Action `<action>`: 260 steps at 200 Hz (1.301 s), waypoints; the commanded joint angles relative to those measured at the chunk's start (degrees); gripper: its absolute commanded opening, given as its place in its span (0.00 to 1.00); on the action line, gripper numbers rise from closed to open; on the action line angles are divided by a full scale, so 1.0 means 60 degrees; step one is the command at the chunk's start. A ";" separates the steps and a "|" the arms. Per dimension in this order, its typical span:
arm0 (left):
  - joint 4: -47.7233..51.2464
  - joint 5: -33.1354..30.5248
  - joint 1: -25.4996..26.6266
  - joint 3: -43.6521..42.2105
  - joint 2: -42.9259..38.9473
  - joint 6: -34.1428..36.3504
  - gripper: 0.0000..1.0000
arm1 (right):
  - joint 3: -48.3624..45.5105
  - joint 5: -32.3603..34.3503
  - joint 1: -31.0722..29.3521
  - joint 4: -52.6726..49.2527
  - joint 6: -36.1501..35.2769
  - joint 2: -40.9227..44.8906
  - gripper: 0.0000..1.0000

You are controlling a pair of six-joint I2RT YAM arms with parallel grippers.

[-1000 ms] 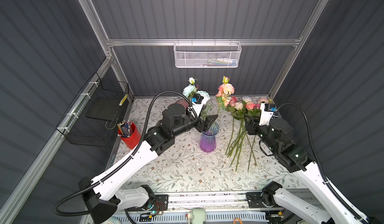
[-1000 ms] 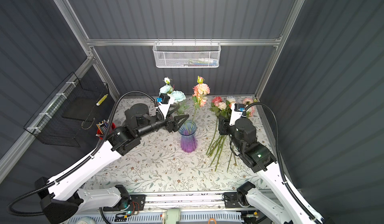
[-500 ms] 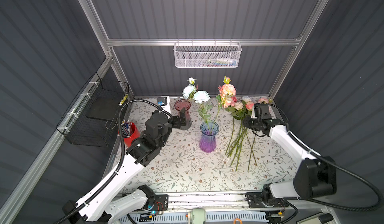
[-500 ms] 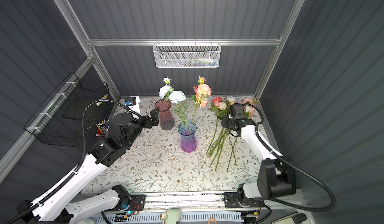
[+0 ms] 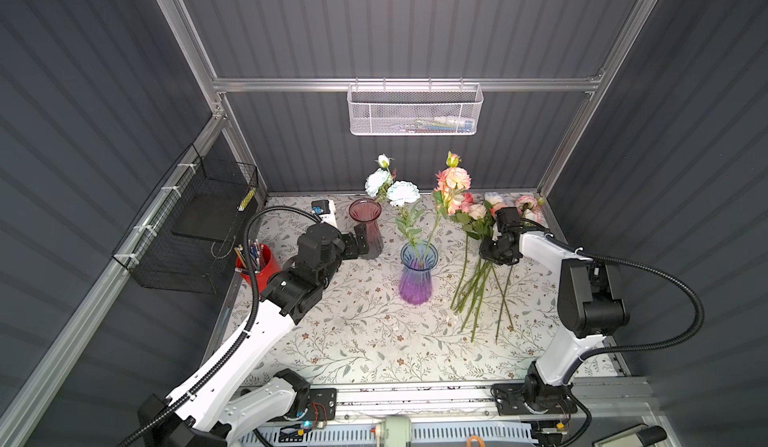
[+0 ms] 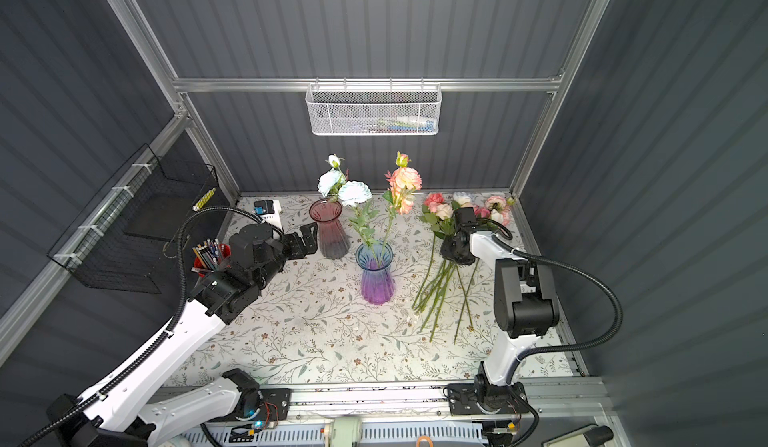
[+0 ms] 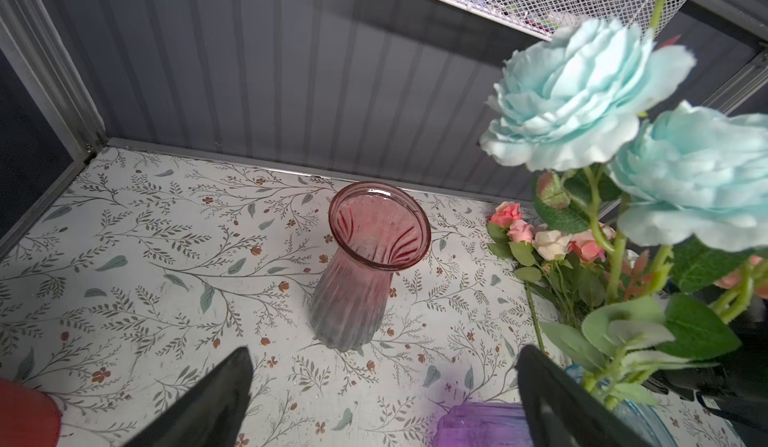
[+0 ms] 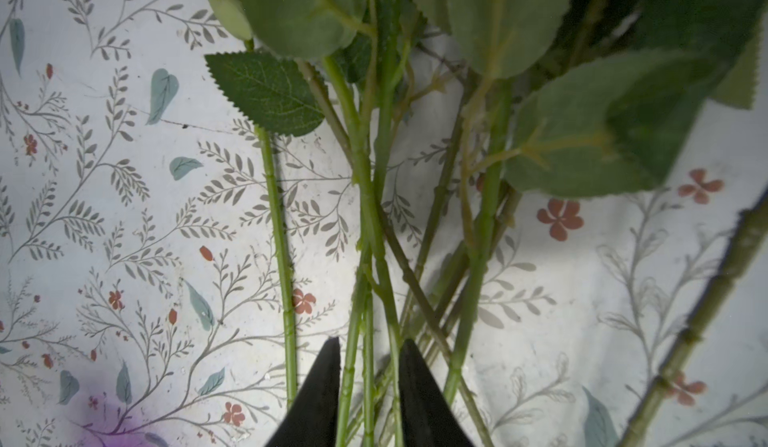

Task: Arrange the flowers into the vase
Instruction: 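Grasp a pale pink rose stem in the bunch with the right gripper, then lift the pale pink rose with right gripper while left gripper nears the vase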

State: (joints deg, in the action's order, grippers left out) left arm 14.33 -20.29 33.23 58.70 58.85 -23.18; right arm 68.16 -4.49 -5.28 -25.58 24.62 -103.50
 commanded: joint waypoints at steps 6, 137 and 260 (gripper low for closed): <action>-0.0090 0.0109 -0.0016 -0.0116 -0.0343 0.0029 0.99 | 0.0238 0.0141 0.0001 -0.0346 -0.0148 -0.0195 0.27; -0.0103 0.0042 -0.0022 -0.0158 -0.0507 0.0156 0.99 | 0.0728 0.0281 0.0045 -0.0585 -0.0455 -0.0937 0.14; -0.0221 0.0313 -0.0021 -0.0201 -0.0521 0.0208 0.99 | -0.0343 0.0737 -0.0273 -0.0215 -0.0353 0.2923 0.07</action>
State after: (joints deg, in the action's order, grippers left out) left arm 14.13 -19.64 33.23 58.39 56.55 -22.96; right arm 67.18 -1.39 -5.98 -27.00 22.50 -89.82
